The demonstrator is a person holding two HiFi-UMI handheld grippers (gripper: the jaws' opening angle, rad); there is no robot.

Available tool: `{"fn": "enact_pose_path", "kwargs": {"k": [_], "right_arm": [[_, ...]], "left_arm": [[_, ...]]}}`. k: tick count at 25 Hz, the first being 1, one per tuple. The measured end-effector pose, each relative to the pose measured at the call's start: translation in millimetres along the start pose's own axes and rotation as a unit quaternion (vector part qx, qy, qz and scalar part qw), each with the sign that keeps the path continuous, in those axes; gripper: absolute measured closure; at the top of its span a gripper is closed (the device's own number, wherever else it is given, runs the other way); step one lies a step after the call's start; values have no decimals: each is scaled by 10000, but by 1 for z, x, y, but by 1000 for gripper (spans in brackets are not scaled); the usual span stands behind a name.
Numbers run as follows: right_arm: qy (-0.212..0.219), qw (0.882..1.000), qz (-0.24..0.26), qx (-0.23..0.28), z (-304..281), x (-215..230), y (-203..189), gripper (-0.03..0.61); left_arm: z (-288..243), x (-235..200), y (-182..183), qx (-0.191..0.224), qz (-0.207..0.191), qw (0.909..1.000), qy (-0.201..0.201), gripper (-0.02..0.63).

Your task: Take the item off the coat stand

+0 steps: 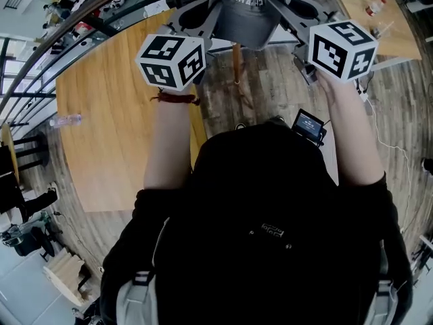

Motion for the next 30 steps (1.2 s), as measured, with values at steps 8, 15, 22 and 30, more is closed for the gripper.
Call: {"fn": "enact_pose_path", "kwargs": {"k": [8, 15, 22, 30], "right_arm": [[127, 9996, 232, 121, 5, -8, -1, 538], [230, 9961, 666, 527, 16, -22, 9, 538], [519, 9865, 1227, 954, 26, -40, 17, 538], [673, 9776, 1413, 1408, 45, -52, 22, 538]], "left_arm": [[6, 4, -3, 97, -67, 9999, 80, 581], [24, 8, 10, 444, -312, 9983, 210, 581], [47, 13, 16, 771, -477, 9954, 318, 581], [66, 28, 27, 1073, -837, 9897, 451, 581]]}}
Point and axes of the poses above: the fingertips, and each gripper's own axes: z backward along the fingers, x to its right, y out of its top, the point moved 6 cm from there along z, backward along the fingers, and after that the axes turned 14 degrees about -x, right-handed, at the moved point
